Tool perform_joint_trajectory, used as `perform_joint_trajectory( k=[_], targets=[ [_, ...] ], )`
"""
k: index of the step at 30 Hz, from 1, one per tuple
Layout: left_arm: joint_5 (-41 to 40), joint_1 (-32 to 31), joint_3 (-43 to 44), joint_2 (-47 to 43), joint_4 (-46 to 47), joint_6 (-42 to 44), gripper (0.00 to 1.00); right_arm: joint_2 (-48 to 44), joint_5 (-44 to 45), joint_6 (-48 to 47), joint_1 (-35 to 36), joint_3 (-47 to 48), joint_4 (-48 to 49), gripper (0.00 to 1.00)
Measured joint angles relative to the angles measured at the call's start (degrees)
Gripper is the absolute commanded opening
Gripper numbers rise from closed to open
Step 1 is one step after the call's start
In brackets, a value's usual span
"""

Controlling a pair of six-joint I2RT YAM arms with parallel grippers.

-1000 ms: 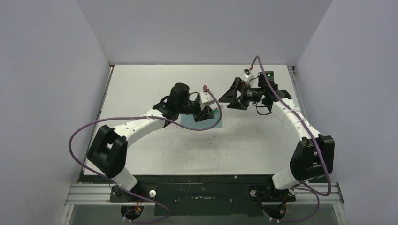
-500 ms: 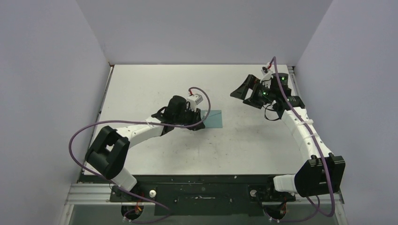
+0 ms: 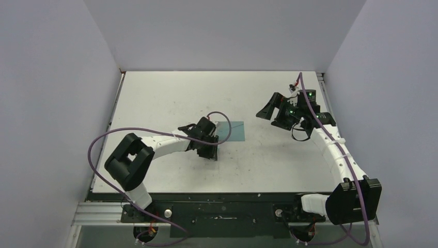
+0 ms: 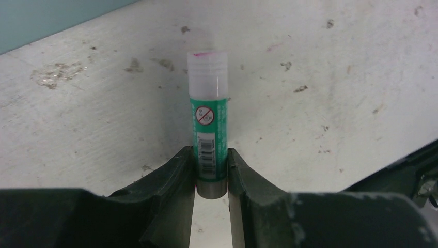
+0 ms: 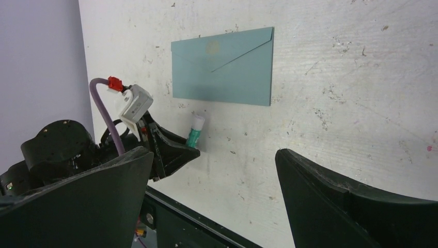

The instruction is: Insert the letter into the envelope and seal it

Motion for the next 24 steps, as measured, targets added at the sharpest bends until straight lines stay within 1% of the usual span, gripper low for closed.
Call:
perform_joint_trajectory(
  k=[4,10,11,12,13,14,15,16,19,21,24],
  targets=[
    [-3.63,-0.15,1.99,1.97,-2.67,-3.04,0.48,-1.22,0.09,-0.44,-0.02,-0.72,-0.52,0.93],
    [-9.55,-1.18,5.81,4.02,-4.87,-5.11,0.61,-1.62,0.7,-2.73,-0.02,-0.85,-3.98,0.94],
    [-10.21,-1.25,5.88,4.02,-5.18,-5.25,0.63,-1.62,1.05,-3.21,-0.02,-0.85,-4.94,0.97],
    [-10.88,-1.27,6.01,4.0,-5.68,-5.42,0.67,-1.64,1.49,-3.61,-0.02,-0.85,-5.86,0.95],
    [-11.41,-1.29,6.19,3.89,-6.1,-5.53,0.71,-1.66,2.1,-3.89,-0.02,-0.83,-6.73,0.9],
    [-12.02,-1.29,6.25,3.63,-6.51,-5.53,0.75,-1.79,2.93,-4.13,-0.02,-0.83,-7.61,0.9],
    [-12.52,-1.29,6.29,3.13,-7.15,-5.49,0.94,-2.03,3.8,-4.31,-0.02,-0.79,-8.46,0.9],
    [-13.0,-1.29,6.32,2.32,-7.74,-5.46,0.97,-2.34,4.81,-4.28,-0.02,-0.66,-9.4,0.9],
    [-14.69,-1.27,6.45,-2.84,-9.84,-5.38,0.96,-3.13,8.39,-4.26,-0.02,0.72,-12.46,0.9],
    [-15.65,-1.27,6.54,-8.11,-11.06,-5.33,0.96,-3.5,10.93,-4.26,-0.02,1.64,-14.23,0.9],
    [-17.46,-1.27,6.69,-18.4,-12.9,-5.09,0.96,-4.0,17.33,-4.22,-0.02,4.02,-18.73,0.9]
  ],
)
